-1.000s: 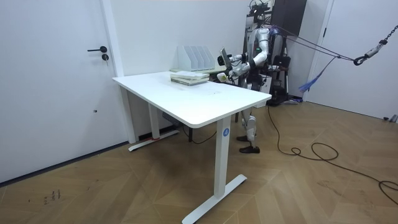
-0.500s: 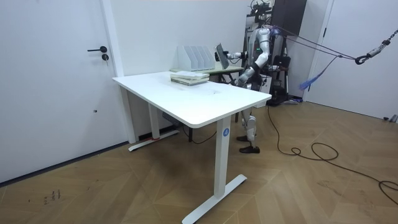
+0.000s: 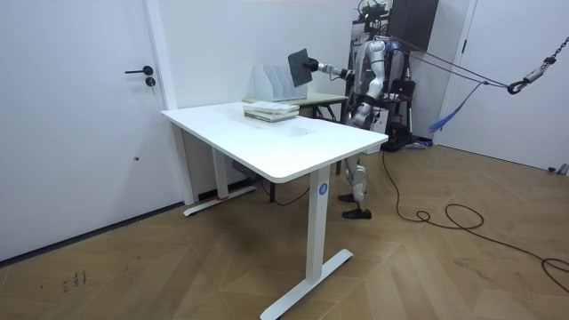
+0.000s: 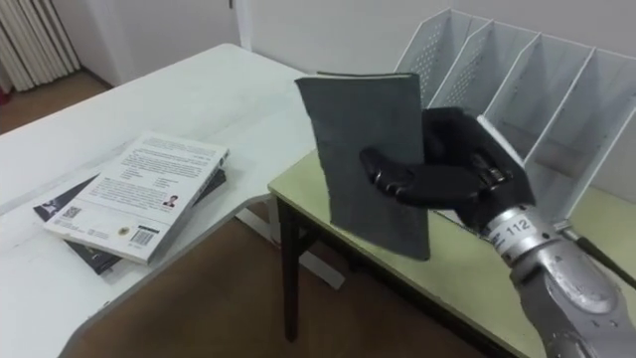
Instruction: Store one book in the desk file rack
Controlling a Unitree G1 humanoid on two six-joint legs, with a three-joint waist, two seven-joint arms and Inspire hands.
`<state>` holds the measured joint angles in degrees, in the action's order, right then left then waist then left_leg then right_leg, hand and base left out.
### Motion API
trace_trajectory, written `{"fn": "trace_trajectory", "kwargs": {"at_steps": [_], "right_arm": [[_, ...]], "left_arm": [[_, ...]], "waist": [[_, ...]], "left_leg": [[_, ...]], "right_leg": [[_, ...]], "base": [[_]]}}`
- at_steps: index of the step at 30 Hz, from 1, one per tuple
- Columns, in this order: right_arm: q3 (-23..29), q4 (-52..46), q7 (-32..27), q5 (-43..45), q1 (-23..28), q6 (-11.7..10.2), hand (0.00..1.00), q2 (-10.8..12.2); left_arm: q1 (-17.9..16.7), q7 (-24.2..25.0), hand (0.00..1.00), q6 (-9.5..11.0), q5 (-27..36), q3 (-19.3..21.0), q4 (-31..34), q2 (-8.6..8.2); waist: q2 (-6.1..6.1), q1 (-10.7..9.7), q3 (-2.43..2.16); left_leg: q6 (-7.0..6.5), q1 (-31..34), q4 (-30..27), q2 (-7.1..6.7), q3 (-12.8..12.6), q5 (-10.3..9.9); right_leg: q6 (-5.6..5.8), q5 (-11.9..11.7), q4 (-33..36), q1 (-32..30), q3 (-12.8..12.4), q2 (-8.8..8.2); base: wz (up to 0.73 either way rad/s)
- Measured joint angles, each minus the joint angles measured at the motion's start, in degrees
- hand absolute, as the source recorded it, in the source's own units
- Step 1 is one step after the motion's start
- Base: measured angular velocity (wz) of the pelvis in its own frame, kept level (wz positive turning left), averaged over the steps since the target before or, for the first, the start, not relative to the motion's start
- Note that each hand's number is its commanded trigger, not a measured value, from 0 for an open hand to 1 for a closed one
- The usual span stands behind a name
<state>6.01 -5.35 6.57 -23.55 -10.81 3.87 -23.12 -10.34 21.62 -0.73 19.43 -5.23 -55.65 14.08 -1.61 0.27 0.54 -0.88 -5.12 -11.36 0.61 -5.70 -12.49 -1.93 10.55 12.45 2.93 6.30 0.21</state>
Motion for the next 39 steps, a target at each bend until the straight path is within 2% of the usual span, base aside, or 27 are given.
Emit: {"fn": "trace_trajectory", "kwargs": {"at_steps": [3, 6, 8, 11, 14, 18, 21, 23, 27, 39], "right_arm": [[0.45, -0.11, -9.74, 6.83, -2.72, -2.01, 1.0, 1.4], [0.5, -0.11, -15.6, 10.61, -4.58, -2.12, 1.0, 1.53], [0.74, -0.1, -21.54, 14.22, -7.27, -2.11, 1.0, 1.53], [1.25, -0.08, -28.13, 15.18, -10.63, -2.54, 1.0, 1.51], [1.51, -0.05, -33.24, 15.17, -11.78, -3.41, 1.0, 1.5], [2.39, -0.01, -37.14, 15.1, -12.07, -3.42, 1.0, 1.49], [3.48, 0.0, -40.63, 14.74, -15.13, -3.41, 1.0, 1.4], [4.92, 0.59, -43.74, 12.49, -18.06, -3.63, 1.0, 0.48], [6.8, 3.08, -49.47, 12.49, -21.49, -5.23, 1.0, -0.21], [7.81, 9.56, -56.23, 12.6, -21.63, -5.79, 1.0, -1.19]], "left_arm": [[-1.04, -2.47, 0.0, 0.76, -0.26, 0.84, -2.51, -0.2], [-0.82, -3.79, 0.0, 1.6, -1.18, 2.86, -4.07, -1.67], [0.06, -4.91, 0.0, 1.66, -1.68, 4.6, -7.09, -2.46], [0.52, -5.53, 0.0, 1.79, -1.63, 5.58, -8.8, -2.65], [0.74, -6.52, 0.0, 2.02, -1.63, 5.81, -9.66, -2.65], [0.4, -7.07, 0.0, 2.04, -1.6, 7.34, -9.54, -2.66], [-0.01, -7.29, 0.0, 2.06, -1.6, 7.82, -9.17, -2.66], [-0.12, -7.65, 0.0, 2.06, -1.63, 7.82, -9.14, -2.63], [-0.25, -8.99, 0.0, 2.09, -1.62, 7.8, -9.47, -2.57], [-0.28, -11.01, 0.0, 2.18, -1.69, 7.84, -9.27, -2.56]], "waist": [[-0.28, 0.23, -0.12], [-0.2, 0.68, -0.42], [-0.22, 1.62, -0.5], [-0.38, 1.78, -0.6], [-0.74, 1.8, -0.68], [-1.67, 1.87, -0.7], [-1.78, 1.71, -0.73], [-1.86, 1.6, -0.84], [-1.92, 1.66, -0.96], [-1.71, 1.56, -0.81]], "left_leg": [[0.0, -0.11, 0.06, 0.03, -0.19, 0.0], [-0.02, 0.39, 0.09, -0.07, -0.14, 0.02], [-0.06, 0.48, 0.09, -0.08, -0.14, 0.04], [-0.06, 0.46, 0.09, -0.1, 0.32, 0.04], [-0.06, 0.49, 0.1, -0.16, 1.23, 0.04], [-0.05, 0.83, -0.1, -0.2, 1.77, 0.08], [-0.14, 1.35, -0.3, -0.36, 1.83, 0.13], [-0.14, 1.45, -0.37, -0.43, 2.12, 0.14], [-0.14, 1.45, -0.34, -0.45, 2.99, 0.14], [-0.1, 2.03, -0.38, -0.47, 3.58, 0.16]], "right_leg": [[0.07, -0.1, -0.62, 0.2, 0.16, 0.05], [0.16, -0.28, -0.58, 0.01, 0.35, -0.06], [0.2, -0.3, -0.58, -0.13, 0.35, -0.02], [0.2, -0.31, -0.68, 0.06, 0.8, -0.02], [0.2, -0.31, -0.71, 0.44, 1.84, -0.14], [0.17, -0.33, -0.73, 0.31, 2.07, -0.14], [0.17, -0.34, -0.83, -0.07, 1.98, -0.19], [0.23, -0.37, -1.14, 0.06, 2.14, -0.19], [0.27, -0.49, -1.77, 0.43, 2.65, -0.13], [0.24, -0.51, -1.67, 0.09, 3.35, -0.22]], "base": [[-0.01], [0.01], [0.0], [0.06], [0.13], [0.05], [0.01], [0.08], [0.07], [0.01]]}}
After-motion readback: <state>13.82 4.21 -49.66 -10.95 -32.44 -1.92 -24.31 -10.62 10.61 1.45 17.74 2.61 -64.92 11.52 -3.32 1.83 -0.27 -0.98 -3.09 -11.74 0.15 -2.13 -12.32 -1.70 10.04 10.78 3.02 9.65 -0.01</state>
